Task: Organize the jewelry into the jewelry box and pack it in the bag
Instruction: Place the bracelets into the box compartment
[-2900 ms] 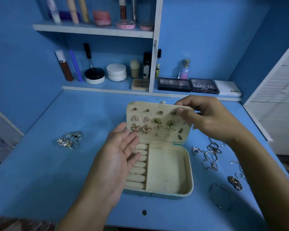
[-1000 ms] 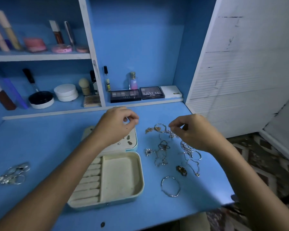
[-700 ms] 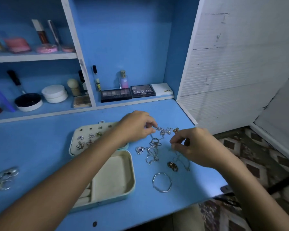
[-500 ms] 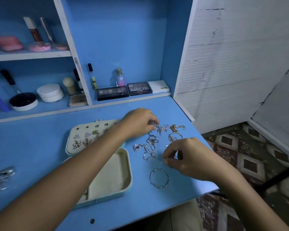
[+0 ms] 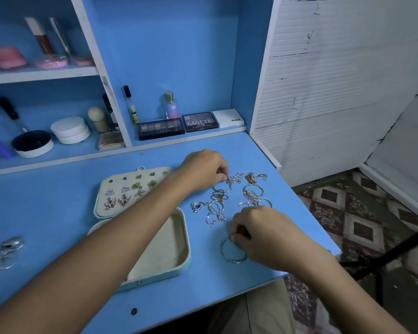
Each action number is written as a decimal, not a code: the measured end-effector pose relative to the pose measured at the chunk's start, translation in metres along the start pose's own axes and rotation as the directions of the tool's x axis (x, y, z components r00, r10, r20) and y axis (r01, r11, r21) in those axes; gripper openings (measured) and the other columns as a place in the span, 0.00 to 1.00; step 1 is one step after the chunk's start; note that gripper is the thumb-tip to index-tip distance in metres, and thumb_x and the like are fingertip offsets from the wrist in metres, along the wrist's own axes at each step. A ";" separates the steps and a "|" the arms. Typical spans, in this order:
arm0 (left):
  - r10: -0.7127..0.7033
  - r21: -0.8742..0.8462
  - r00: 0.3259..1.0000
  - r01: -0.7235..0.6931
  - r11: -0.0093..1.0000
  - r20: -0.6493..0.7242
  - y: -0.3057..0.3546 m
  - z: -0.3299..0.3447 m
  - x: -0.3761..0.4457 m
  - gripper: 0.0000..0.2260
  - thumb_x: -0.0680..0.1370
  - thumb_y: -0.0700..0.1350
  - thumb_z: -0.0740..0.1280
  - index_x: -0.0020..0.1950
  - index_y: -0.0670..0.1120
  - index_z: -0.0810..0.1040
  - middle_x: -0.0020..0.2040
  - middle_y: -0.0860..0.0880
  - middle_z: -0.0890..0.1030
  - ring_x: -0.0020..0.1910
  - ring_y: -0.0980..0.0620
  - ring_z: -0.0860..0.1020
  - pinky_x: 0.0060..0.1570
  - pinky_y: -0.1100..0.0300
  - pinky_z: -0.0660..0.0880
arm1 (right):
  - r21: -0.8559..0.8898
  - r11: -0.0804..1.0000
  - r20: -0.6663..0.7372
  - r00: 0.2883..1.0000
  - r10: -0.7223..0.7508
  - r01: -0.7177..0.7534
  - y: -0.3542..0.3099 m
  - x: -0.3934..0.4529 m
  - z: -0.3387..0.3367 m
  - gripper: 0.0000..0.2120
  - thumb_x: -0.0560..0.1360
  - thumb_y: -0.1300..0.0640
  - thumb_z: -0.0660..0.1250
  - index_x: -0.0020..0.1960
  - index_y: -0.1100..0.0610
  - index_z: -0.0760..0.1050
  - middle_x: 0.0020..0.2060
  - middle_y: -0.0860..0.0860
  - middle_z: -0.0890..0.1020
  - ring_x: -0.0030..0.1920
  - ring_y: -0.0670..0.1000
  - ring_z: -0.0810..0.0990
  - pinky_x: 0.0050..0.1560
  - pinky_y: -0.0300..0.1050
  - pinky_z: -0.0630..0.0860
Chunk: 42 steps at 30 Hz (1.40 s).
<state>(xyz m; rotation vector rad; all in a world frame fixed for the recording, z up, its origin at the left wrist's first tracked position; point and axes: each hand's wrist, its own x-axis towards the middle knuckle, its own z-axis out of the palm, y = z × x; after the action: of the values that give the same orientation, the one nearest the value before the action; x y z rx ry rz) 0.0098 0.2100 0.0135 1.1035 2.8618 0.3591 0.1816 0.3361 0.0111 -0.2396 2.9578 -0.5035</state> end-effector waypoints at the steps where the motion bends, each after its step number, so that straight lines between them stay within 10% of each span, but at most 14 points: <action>1: 0.010 0.010 1.000 -0.010 1.000 0.004 0.001 0.000 0.000 0.04 0.78 0.48 0.68 0.50 0.52 0.83 0.46 0.56 0.78 0.50 0.52 0.77 0.43 0.58 0.66 | -0.039 0.999 0.012 1.000 -0.008 0.008 -0.003 0.000 0.000 0.05 0.79 0.52 0.60 0.47 0.48 0.74 0.48 0.46 0.77 0.47 0.52 0.77 0.43 0.47 0.74; 15: 0.121 0.004 0.986 -0.122 0.993 0.115 -0.003 -0.007 0.002 0.11 0.79 0.48 0.68 0.61 0.57 0.79 0.52 0.56 0.75 0.52 0.54 0.74 0.49 0.56 0.70 | 0.086 0.996 -0.058 0.998 0.029 -0.024 0.006 0.006 -0.009 0.06 0.80 0.60 0.59 0.46 0.49 0.67 0.41 0.46 0.76 0.43 0.53 0.74 0.45 0.53 0.75; 27: 0.162 -0.031 0.981 -0.159 0.987 0.106 -0.003 -0.003 0.000 0.04 0.80 0.47 0.67 0.51 0.51 0.81 0.50 0.54 0.76 0.50 0.56 0.73 0.49 0.57 0.71 | 0.349 0.935 -0.250 0.956 0.151 -0.057 0.025 0.013 -0.011 0.09 0.79 0.64 0.65 0.49 0.52 0.82 0.35 0.39 0.80 0.37 0.35 0.76 0.38 0.28 0.69; 37: 0.072 -0.202 0.996 -0.081 0.976 -0.052 -0.018 -0.031 -0.021 0.04 0.80 0.43 0.66 0.49 0.50 0.79 0.45 0.53 0.81 0.43 0.54 0.78 0.46 0.56 0.75 | 0.563 0.826 -0.291 0.928 0.233 -0.031 0.021 0.018 -0.021 0.10 0.79 0.62 0.66 0.46 0.48 0.80 0.34 0.49 0.83 0.36 0.57 0.83 0.36 0.58 0.81; 42: 0.019 -0.204 0.997 -0.033 0.978 -0.071 -0.030 -0.051 -0.061 0.04 0.79 0.42 0.68 0.49 0.50 0.82 0.45 0.54 0.81 0.44 0.53 0.79 0.45 0.56 0.76 | 0.607 0.794 -0.274 0.944 0.182 0.023 0.011 0.029 -0.020 0.10 0.79 0.62 0.67 0.48 0.47 0.81 0.37 0.46 0.82 0.39 0.49 0.83 0.39 0.54 0.84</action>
<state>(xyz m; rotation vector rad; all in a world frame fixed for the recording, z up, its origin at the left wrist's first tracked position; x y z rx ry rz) 0.0287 0.1375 0.0542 1.1111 2.7899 0.6893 0.1489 0.3476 0.0229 0.0505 2.8715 -1.5656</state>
